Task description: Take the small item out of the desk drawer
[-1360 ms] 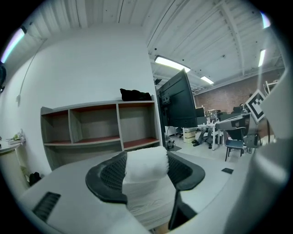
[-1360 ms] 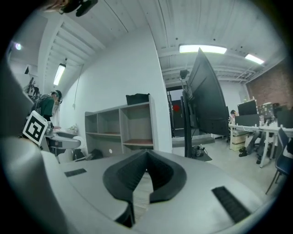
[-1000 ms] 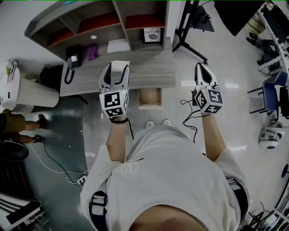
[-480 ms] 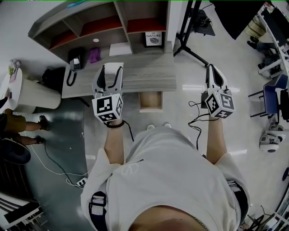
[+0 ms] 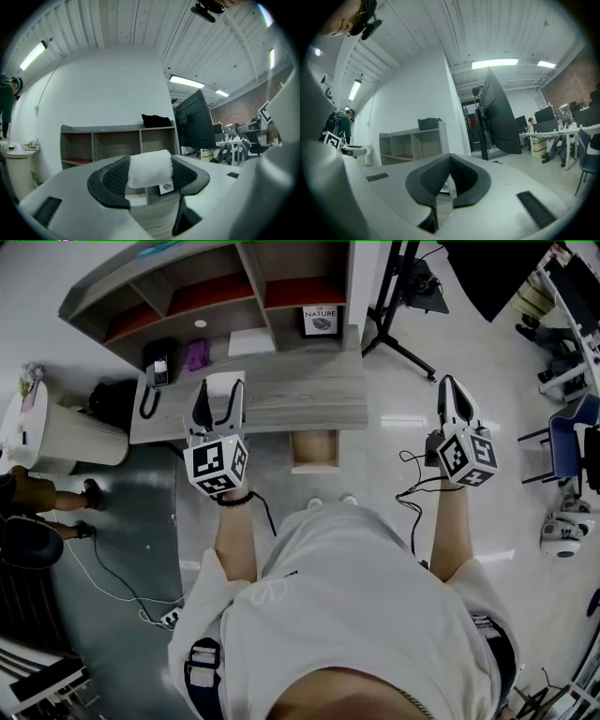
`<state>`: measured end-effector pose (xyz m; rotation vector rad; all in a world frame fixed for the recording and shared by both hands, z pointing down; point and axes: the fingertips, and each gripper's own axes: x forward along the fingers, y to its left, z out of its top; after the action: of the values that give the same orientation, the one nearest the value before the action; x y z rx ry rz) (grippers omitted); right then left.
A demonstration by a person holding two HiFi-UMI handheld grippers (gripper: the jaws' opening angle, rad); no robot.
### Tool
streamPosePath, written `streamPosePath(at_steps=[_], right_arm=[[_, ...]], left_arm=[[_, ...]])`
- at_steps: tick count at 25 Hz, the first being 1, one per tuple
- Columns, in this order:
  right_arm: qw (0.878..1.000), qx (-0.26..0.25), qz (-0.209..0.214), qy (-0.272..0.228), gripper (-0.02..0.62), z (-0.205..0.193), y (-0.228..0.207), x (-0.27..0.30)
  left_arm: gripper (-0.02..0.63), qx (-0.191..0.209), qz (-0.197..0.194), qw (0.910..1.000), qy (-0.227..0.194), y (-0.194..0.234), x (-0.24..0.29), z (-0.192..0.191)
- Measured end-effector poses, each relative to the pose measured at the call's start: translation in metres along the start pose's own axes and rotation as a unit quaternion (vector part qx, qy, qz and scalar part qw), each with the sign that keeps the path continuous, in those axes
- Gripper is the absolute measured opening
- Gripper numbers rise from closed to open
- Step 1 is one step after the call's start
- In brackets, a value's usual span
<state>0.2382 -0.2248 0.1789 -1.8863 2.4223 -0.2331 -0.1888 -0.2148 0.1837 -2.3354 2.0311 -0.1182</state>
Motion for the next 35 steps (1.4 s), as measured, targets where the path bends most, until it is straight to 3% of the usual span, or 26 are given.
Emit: streamPosePath(at_steps=[15, 35], right_arm=[[0.999, -0.032, -0.012, 0.008, -0.002, 0.000, -0.008, 0.005], [1.000, -0.009, -0.007, 0.010, -0.002, -0.001, -0.016, 0.003]], left_arm=[[0.264, 0.001, -0.011, 0.9999, -0.001, -0.011, 0.011, 0.001], [0.264, -0.001, -0.012, 0.9999, 0.003, -0.017, 0.013, -0.006]])
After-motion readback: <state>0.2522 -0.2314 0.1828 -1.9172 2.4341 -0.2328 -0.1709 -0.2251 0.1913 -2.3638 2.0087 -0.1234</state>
